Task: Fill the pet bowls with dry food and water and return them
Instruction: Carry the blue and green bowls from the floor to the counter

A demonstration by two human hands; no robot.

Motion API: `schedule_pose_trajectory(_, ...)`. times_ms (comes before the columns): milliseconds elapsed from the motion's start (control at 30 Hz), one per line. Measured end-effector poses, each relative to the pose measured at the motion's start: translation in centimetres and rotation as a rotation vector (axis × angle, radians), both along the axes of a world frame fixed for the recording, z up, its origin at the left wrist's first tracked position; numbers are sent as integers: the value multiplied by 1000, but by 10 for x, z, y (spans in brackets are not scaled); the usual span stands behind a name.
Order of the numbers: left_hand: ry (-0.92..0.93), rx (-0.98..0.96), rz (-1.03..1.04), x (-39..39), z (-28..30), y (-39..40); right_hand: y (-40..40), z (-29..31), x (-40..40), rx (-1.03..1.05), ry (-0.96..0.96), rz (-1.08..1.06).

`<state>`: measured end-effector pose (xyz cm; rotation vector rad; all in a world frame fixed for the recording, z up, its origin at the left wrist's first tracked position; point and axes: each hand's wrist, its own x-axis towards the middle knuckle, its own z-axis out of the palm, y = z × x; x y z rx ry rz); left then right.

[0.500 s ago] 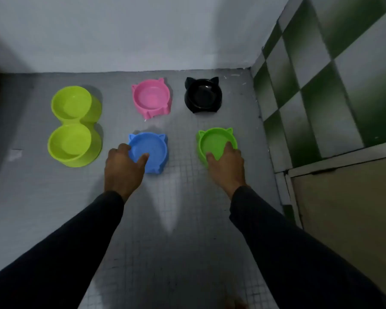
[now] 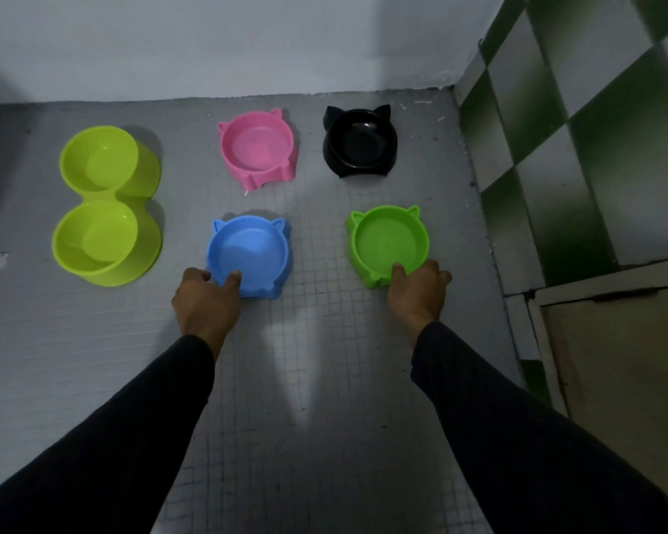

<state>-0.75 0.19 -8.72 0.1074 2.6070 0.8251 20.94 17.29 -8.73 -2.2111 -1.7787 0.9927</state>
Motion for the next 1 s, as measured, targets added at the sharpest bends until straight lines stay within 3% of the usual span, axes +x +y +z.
schedule_pose_trajectory(233, -64, -63, 51, -5, -13, 0, 16, -11, 0, 4, 8, -172)
schedule_pose_trajectory(667, 26, -135, -33, -9, -12, 12, 13, -12, -2, 39, -15, -178)
schedule_pose_trajectory(800, 9, -13, 83, -3, -6, 13, 3, -4, -9, 99, 130, -303)
schedule_pose_trajectory(933, -247, 354, 381, 3, 2, 16, -10, 10, -18, 102, 376, -446)
schedule_pose_trajectory(1000, -309, 472, 417, 8, 5, 13, -19, 17, -22, 71, 474, -468)
